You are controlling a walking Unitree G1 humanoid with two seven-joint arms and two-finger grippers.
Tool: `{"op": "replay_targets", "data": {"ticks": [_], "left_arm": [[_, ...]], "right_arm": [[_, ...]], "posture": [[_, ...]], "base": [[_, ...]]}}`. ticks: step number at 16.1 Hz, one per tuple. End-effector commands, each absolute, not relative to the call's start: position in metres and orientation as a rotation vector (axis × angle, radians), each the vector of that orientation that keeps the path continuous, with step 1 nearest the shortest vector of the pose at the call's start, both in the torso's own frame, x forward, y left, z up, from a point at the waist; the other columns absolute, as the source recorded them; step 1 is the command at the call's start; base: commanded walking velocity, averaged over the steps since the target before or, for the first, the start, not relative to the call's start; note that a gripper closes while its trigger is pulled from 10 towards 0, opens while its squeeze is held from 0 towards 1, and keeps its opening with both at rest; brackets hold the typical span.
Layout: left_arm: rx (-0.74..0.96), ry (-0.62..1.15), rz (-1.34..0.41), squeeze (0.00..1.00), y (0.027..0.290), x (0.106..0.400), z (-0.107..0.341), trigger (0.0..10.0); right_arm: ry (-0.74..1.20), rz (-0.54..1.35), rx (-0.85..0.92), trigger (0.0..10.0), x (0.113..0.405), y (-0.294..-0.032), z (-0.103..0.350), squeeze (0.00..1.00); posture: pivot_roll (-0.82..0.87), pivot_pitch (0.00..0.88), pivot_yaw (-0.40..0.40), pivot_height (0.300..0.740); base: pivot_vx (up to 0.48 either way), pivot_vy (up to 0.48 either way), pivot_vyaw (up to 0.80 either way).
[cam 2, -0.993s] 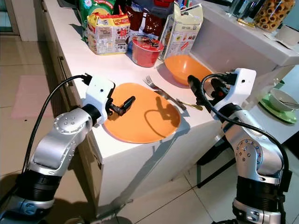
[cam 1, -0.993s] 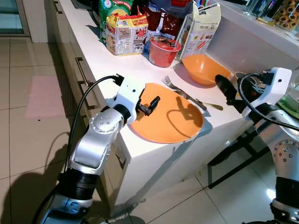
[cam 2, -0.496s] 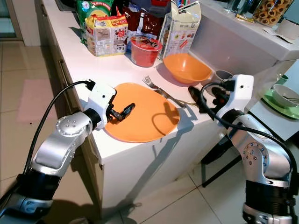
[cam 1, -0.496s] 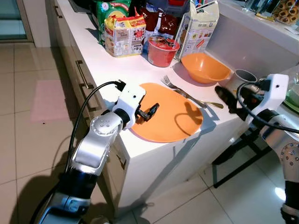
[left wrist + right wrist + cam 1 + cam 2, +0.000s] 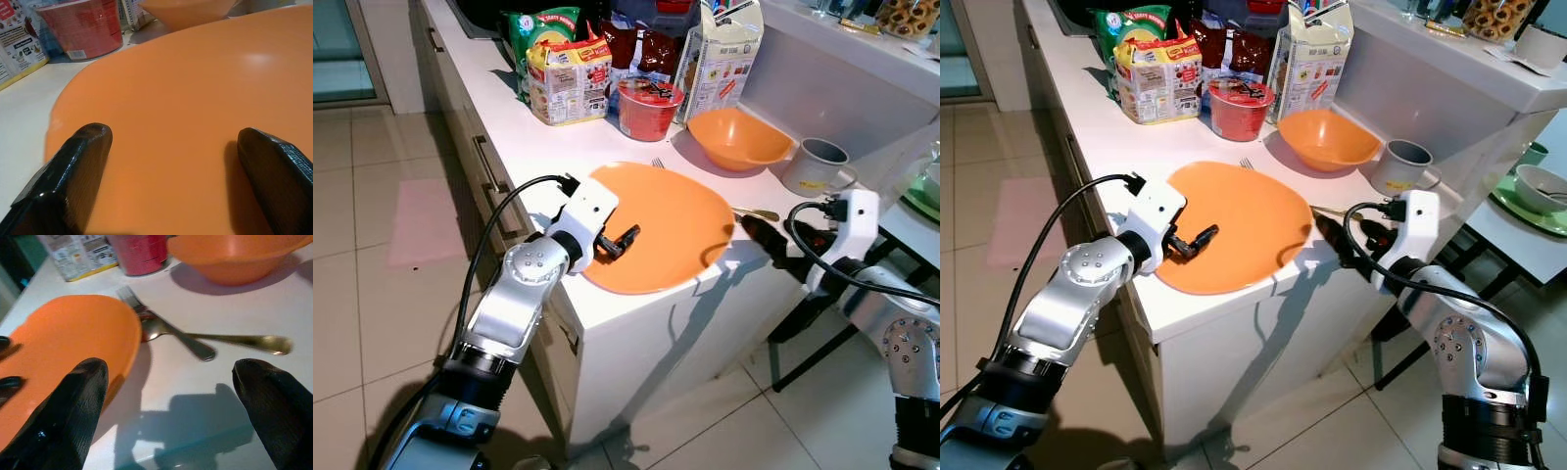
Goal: Setting the table
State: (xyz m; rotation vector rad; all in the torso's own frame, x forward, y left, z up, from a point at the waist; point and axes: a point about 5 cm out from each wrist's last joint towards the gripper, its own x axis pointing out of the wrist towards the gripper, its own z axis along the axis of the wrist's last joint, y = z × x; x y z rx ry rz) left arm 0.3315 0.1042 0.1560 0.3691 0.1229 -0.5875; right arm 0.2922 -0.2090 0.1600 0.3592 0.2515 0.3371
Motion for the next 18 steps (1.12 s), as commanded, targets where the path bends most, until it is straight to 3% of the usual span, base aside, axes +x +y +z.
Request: {"op": "replay_targets", "data": {"ticks": [1, 9, 18], "left_arm": [[0.379, 0.176, -0.625, 0.0, 0.099, 0.33, 0.144, 10.0], [0.352, 0.17, -0.678, 0.0, 0.089, 0.328, 0.14, 10.0], [0.329, 0.164, -0.713, 0.0, 0.086, 0.322, 0.137, 10.0]], "right_arm": [[0.249, 0.311, 0.444, 10.0, 0.289, -0.216, 0.159, 1.0], [0.307, 0.367, 0.74, 10.0, 0.296, -0.207, 0.138, 1.0], [0.33, 0.481, 0.681, 10.0, 0.35, -0.189, 0.146, 1.0]], "posture": [[-0.02, 0.0, -0.112, 0.74], [-0.02, 0.0, -0.095, 0.74], [-0.01, 0.0, -0.098, 0.74]], "base": [[0.0, 0.0, 0.0], [0.0, 0.0, 0.0], [0.0, 0.0, 0.0]]}}
